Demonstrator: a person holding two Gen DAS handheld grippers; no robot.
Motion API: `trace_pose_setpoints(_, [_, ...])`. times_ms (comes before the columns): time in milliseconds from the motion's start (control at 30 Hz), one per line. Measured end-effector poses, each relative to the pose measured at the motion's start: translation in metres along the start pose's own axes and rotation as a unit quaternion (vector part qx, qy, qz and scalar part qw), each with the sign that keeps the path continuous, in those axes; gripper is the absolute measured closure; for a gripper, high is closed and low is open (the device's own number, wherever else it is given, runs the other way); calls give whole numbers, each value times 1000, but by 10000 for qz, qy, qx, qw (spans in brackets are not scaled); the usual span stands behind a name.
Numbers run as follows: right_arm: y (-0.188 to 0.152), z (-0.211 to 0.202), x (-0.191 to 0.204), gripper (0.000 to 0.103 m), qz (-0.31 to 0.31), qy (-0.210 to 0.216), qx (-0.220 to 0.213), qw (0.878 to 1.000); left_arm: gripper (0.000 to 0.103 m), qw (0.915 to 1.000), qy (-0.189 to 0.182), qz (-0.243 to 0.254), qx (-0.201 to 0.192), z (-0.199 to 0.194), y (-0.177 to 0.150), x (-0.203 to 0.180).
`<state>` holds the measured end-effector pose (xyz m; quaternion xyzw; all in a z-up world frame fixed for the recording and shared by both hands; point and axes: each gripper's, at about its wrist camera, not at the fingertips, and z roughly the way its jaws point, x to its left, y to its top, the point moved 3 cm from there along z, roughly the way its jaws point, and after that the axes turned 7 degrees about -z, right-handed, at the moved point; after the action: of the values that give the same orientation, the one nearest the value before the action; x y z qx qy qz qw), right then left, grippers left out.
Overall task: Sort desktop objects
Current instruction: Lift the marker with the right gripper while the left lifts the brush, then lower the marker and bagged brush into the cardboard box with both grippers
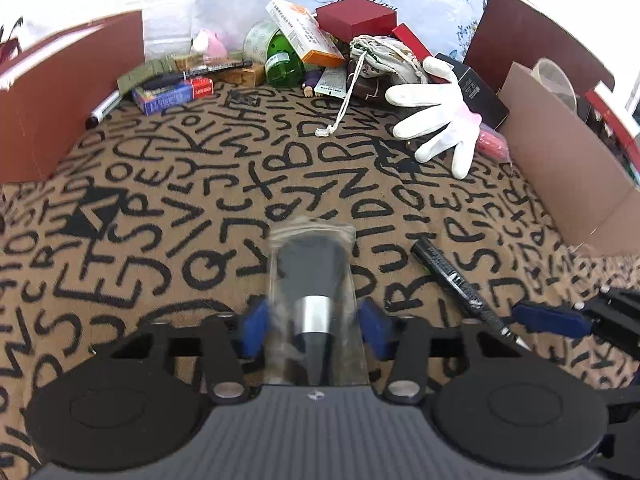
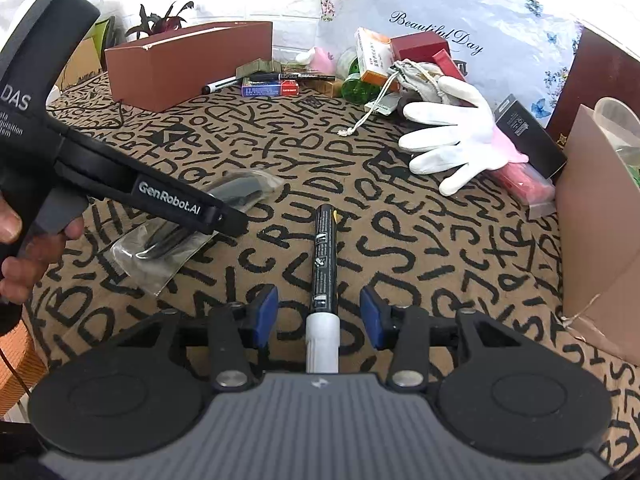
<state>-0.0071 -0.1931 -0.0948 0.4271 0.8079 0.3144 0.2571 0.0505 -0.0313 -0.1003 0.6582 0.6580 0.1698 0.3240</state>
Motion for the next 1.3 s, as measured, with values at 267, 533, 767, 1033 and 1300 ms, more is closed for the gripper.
trace_pose_setpoints(267, [-1, 8, 0, 65, 31, 42, 142, 9999, 53, 9991, -317, 284, 95, -4, -6, -9])
trace_pose_setpoints(533, [2, 16, -1, 75, 4, 105, 170, 9998, 53, 9984, -265, 482, 114, 0, -6, -15])
trace_pose_setpoints(767, [0, 10, -6, 89, 139, 143, 116, 9997, 60, 9988, -307, 370, 134, -3, -5, -15])
trace_pose_setpoints(1033, [-6, -18, -31, 89, 380, 17, -168, 9991, 61, 9973, -669, 301, 72, -18, 1, -42])
trace_pose_setpoints(1300, [-1, -66, -90, 89, 711, -683, -767, 9922, 61, 9873, -1322, 840, -281, -37, 41, -125])
